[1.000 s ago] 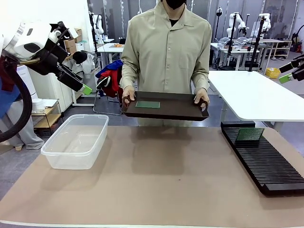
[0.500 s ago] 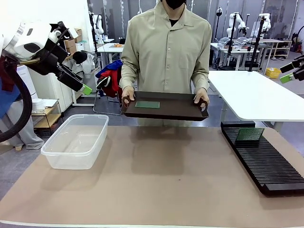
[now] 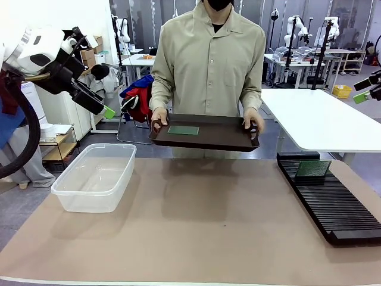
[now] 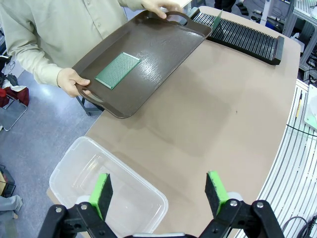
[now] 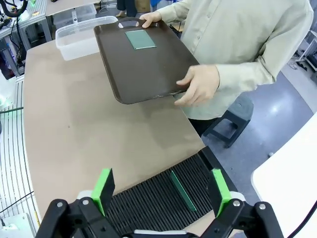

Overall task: Sort PCBs into racks and boxes based on the side picked up.
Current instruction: Pick up the Blank PCB handed by the Human.

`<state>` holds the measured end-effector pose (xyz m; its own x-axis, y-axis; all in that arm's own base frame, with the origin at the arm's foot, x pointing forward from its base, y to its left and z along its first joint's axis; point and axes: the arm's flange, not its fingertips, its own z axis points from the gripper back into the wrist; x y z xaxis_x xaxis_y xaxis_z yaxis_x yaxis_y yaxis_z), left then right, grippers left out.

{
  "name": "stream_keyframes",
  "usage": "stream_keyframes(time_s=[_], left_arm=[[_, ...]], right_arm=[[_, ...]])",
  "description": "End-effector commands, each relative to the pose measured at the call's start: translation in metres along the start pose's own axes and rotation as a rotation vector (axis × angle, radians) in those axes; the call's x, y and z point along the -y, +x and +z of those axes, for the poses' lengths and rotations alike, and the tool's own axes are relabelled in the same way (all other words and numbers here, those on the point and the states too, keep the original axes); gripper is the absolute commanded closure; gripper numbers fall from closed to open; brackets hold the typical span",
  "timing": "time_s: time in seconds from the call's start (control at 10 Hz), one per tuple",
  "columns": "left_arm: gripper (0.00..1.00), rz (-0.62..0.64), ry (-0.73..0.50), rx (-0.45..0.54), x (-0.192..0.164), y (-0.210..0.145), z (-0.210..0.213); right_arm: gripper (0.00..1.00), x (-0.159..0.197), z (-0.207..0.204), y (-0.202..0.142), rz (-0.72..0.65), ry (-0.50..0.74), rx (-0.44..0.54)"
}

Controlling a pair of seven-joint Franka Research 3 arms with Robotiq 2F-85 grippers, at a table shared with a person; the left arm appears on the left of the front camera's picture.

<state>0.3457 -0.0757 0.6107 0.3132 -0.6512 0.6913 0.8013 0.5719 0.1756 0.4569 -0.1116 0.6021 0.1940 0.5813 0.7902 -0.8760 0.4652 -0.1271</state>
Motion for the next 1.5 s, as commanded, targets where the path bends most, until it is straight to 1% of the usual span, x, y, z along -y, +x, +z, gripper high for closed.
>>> stream_keyframes(time_s=[0.0,1.4], left_arm=[[0.00,0.005,-0.008,-0.002,-0.0023,-0.0015,0.0005],[0.00,0.005,-0.008,-0.002,-0.0023,-0.0015,0.0005]], right_arm=[[0.00,-0.0026,-0.0024,0.0020,0.005,0.005,-0.002],[0.00,-0.0026,-0.0024,0.0020,0.005,0.005,-0.002]])
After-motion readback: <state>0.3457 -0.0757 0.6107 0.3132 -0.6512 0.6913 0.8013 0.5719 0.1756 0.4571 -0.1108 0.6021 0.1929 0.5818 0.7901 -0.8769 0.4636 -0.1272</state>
